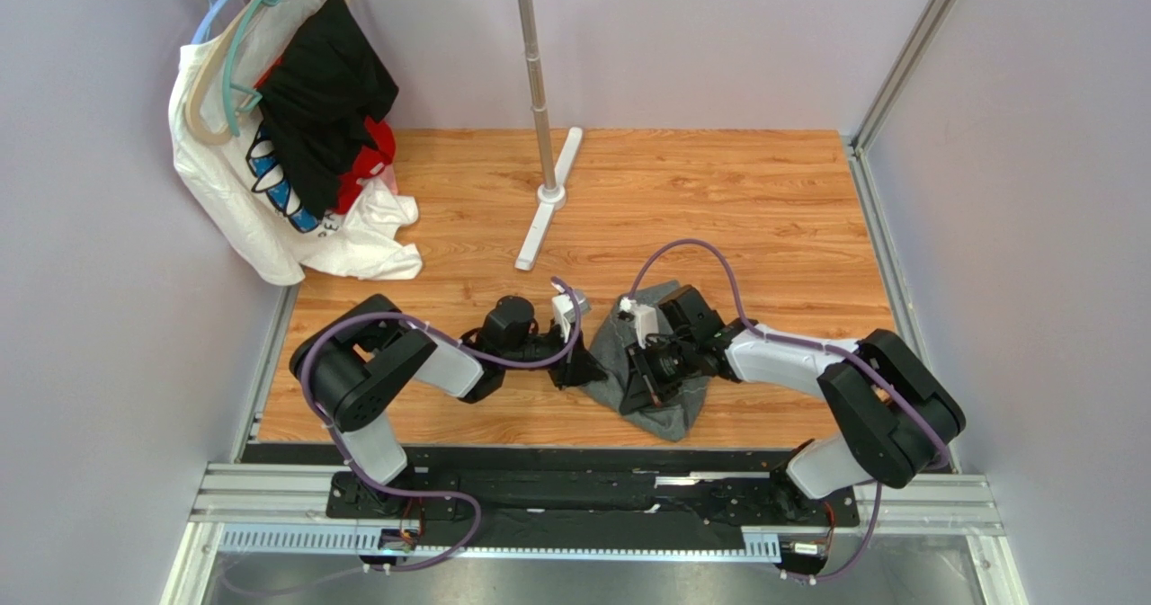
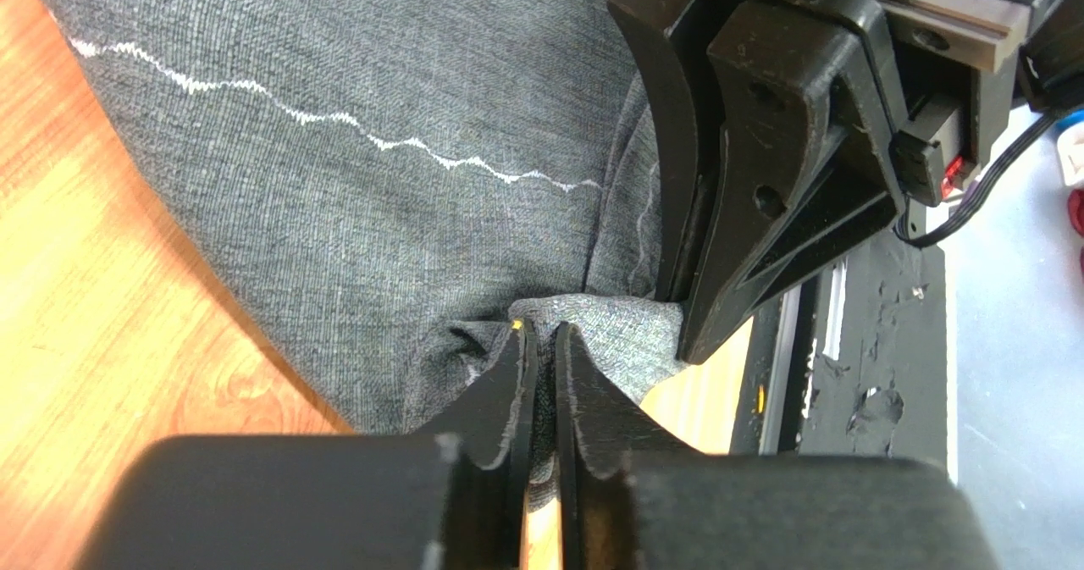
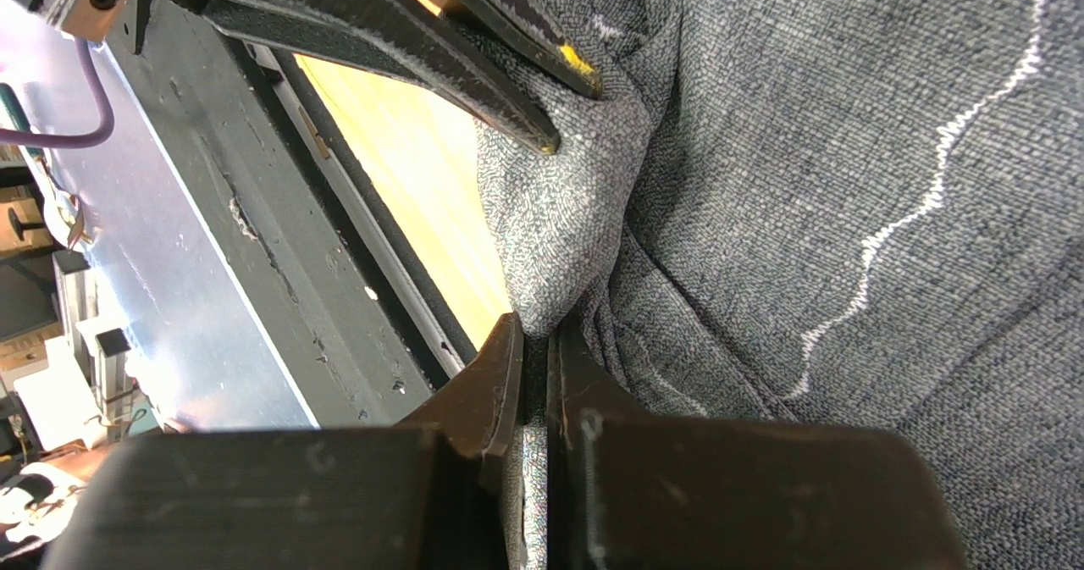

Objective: Fold the napkin, place the utensils inside, and roll it up
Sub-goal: Roll the napkin with the utensil

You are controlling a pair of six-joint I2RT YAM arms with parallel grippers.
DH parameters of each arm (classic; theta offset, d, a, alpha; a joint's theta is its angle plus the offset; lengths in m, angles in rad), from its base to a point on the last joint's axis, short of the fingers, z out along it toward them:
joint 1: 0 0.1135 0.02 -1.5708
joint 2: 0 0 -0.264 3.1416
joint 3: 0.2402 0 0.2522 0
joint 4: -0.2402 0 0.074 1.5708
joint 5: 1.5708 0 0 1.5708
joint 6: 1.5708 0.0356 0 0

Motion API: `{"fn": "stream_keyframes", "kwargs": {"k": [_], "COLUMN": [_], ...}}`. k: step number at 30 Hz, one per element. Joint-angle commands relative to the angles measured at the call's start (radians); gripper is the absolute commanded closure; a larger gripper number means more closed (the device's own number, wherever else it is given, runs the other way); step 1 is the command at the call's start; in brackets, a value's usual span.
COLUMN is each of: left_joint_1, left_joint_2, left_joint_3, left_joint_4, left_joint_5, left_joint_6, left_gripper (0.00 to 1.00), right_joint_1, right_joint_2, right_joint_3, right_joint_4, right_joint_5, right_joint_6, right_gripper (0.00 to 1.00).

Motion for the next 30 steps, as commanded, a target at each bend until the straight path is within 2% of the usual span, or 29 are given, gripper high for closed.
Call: {"fn": "stream_keyframes", "kwargs": {"k": [1,5,8,12,15,21,25,30], "left_joint_1": [-0.023,-0.023,-0.023,-0.023,-0.023,-0.023,-0.023,-0.023], "left_joint_2": [0.025,0.007,0.010,0.010,0.005,0.008,0.004,0.002], "left_joint_3": [-0.003,-0.001,-0.006,-0.018,-0.024,-0.020,-0.027,-0.021], "left_joint_4": [-0.188,-0.257,-0.299,-0.328,-0.325,-0.328,-0.339,-0.369], "left_joint_5": [0.021,-0.031,-0.060,-0.085,-0.082,-0.080,-0.114,-0.137], "left_joint_6": [0.004,-0.002,-0.019,-0.037,-0.039,-0.036,-0.037,-0.031], "left_gripper": [1.00,1.00,1.00,1.00,1.00,1.00,1.00,1.00], "right_joint_1": [-0.026,-0.024,-0.024,-0.023,-0.023,0.007,0.089,0.169], "right_joint_2": [-0.011,-0.038,-0.071,-0.115,-0.158,-0.297,-0.408,-0.462], "right_joint_3": [0.034,0.051,0.053,0.054,0.060,0.090,0.102,0.091], "right_joint_4": [0.022,-0.026,-0.052,-0.083,-0.112,-0.202,-0.306,-0.405], "right_joint_5": [0.125,0.169,0.205,0.234,0.262,0.404,0.570,0.653], "right_joint_6": [0.033,0.047,0.053,0.055,0.049,0.059,0.092,0.165], "right_gripper": [1.00,0.98,0.89,0.67,0.59,0.55,0.54,0.53]}}
